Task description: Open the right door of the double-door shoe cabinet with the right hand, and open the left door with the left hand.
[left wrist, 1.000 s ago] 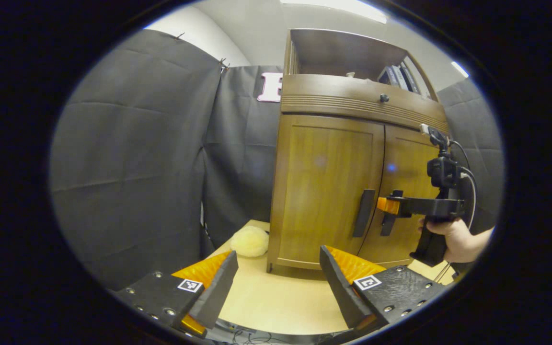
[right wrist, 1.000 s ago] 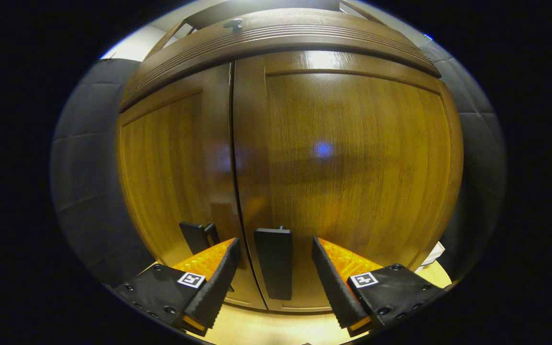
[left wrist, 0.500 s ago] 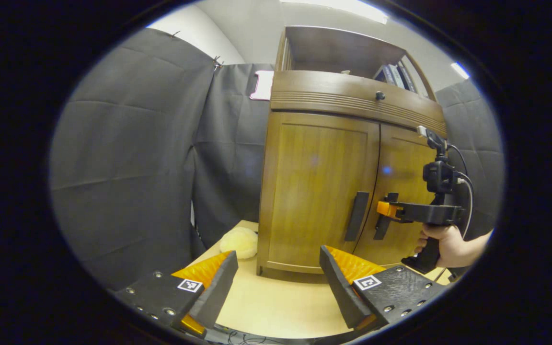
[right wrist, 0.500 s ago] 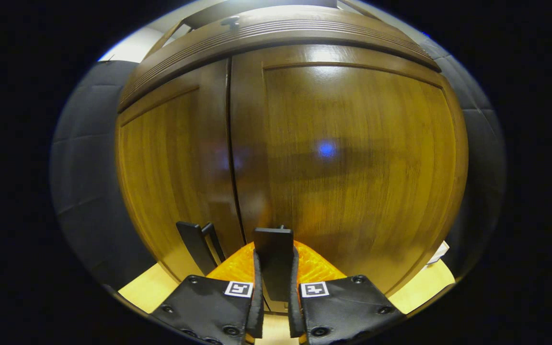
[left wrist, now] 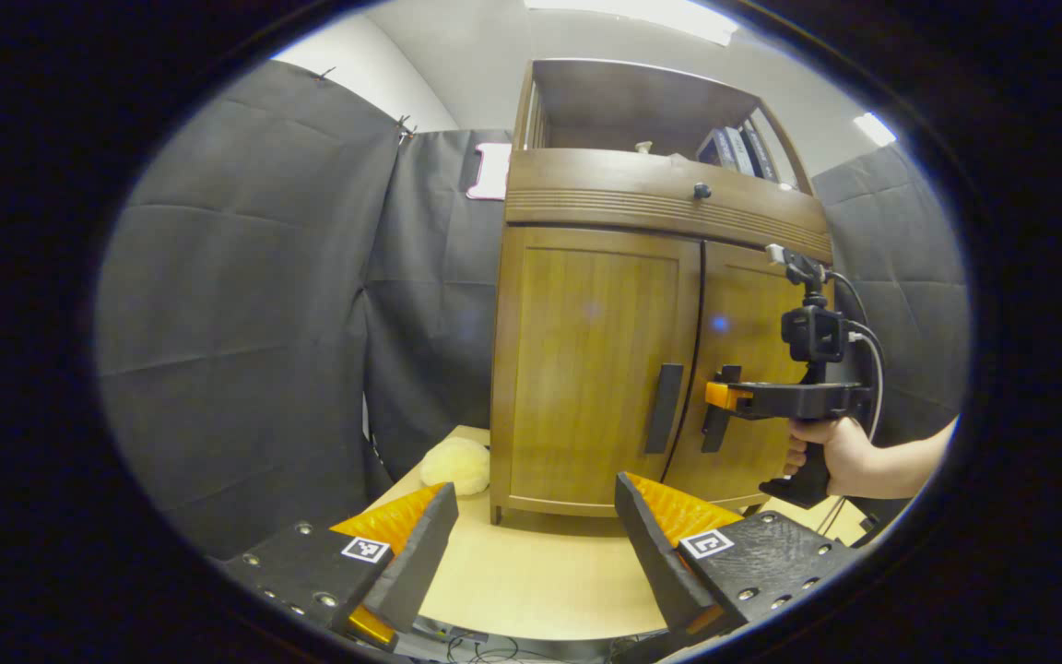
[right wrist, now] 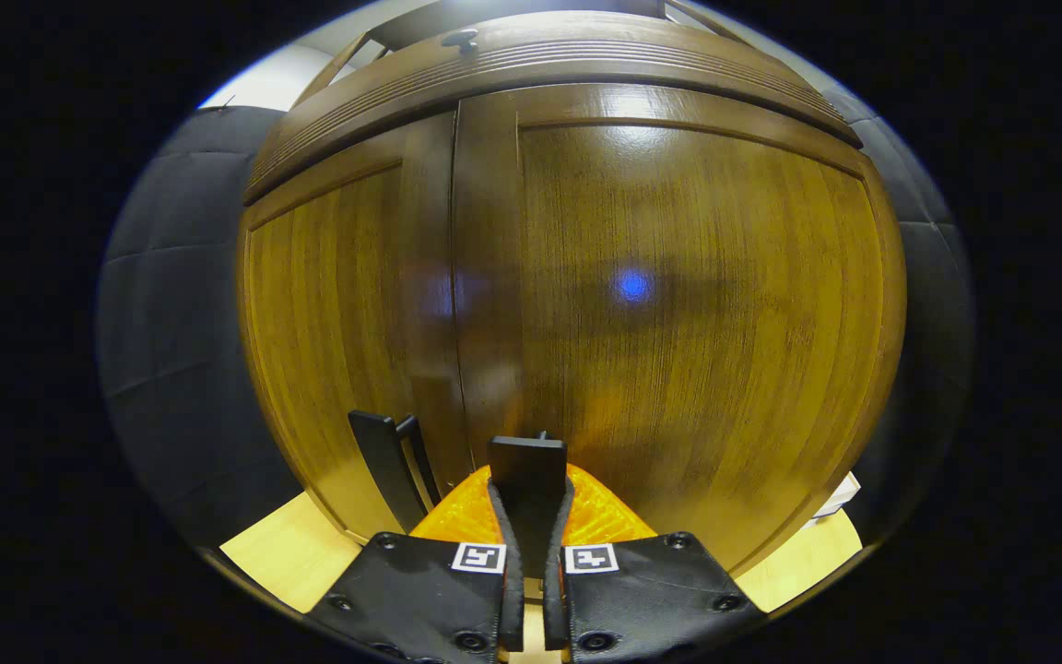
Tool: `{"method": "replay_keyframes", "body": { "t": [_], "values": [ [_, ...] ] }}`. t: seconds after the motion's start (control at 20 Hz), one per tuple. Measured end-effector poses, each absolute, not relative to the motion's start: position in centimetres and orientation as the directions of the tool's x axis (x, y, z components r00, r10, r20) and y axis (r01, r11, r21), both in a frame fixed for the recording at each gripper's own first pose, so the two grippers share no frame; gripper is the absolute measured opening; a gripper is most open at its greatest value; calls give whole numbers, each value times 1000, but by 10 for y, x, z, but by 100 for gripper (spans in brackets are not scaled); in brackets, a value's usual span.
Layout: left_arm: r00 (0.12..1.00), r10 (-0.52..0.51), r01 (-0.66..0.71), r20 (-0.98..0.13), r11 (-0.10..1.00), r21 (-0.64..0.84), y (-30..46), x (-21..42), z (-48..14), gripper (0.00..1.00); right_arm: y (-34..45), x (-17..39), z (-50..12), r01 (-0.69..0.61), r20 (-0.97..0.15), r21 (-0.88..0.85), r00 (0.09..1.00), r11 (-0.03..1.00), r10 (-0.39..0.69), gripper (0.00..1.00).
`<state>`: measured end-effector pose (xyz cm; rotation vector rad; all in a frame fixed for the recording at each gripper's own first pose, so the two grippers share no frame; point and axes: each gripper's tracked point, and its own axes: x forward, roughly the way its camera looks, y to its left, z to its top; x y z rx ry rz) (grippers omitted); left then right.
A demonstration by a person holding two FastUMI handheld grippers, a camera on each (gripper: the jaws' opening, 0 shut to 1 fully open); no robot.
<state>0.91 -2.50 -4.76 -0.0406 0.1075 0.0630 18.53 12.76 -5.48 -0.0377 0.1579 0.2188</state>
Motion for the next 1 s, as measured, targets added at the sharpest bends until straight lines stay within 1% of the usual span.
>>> {"method": "replay_keyframes", "body": {
  "t": [0.05, 0.1, 0.25, 0.35, 0.4, 0.45, 0.6, 0.65, 0.7, 0.75, 0.95, 1.0],
  "values": [
    [993, 61, -66, -105, 997, -40, -24, 3, -47, 100, 127, 182, -55, -216, -161, -20, 964, 976, 210, 7],
    [993, 63, -68, -101, 997, -44, -22, -4, -47, 100, 127, 178, -56, -213, -163, -22, 965, 977, 207, 10],
    [993, 67, -73, -101, 995, -62, -13, -23, -48, 100, 126, 169, -56, -216, -162, -40, 965, 976, 207, 10],
    [992, 60, -66, -108, 997, -49, -10, -36, -54, 100, 126, 165, -57, -226, -167, -27, 961, 974, 218, 10],
    [992, 57, -62, -111, 997, -36, -8, -42, -59, 100, 126, 165, -56, -226, -167, -30, 961, 974, 218, 13],
    [992, 50, -53, -119, 998, -27, -6, -47, -64, 100, 126, 164, -56, -220, -168, -34, 963, 975, 212, 10],
    [987, 31, -37, -158, 999, -36, -7, -56, -77, 100, 125, 159, -56, -205, -155, -38, 968, 978, 197, 10],
    [987, 22, -31, -162, 998, -50, -9, -56, -78, 100, 126, 158, -55, -210, -137, -38, 970, 977, 203, 10],
    [986, 17, -28, -165, 997, -66, -9, -53, -77, 100, 125, 153, -55, -215, -126, -32, 970, 976, 210, 13],
    [986, 14, -28, -169, 996, -83, -10, -48, -75, 100, 124, 151, -56, -219, -127, -30, 969, 975, 214, 10],
    [988, 14, -31, -156, 994, -109, -16, -21, -64, 100, 121, 131, -58, -265, -126, -43, 958, 963, 258, 10],
    [989, 20, -35, -146, 994, -103, -17, -14, -58, 100, 119, 125, -61, -281, -126, -45, 953, 959, 274, 7]
  ]
}}
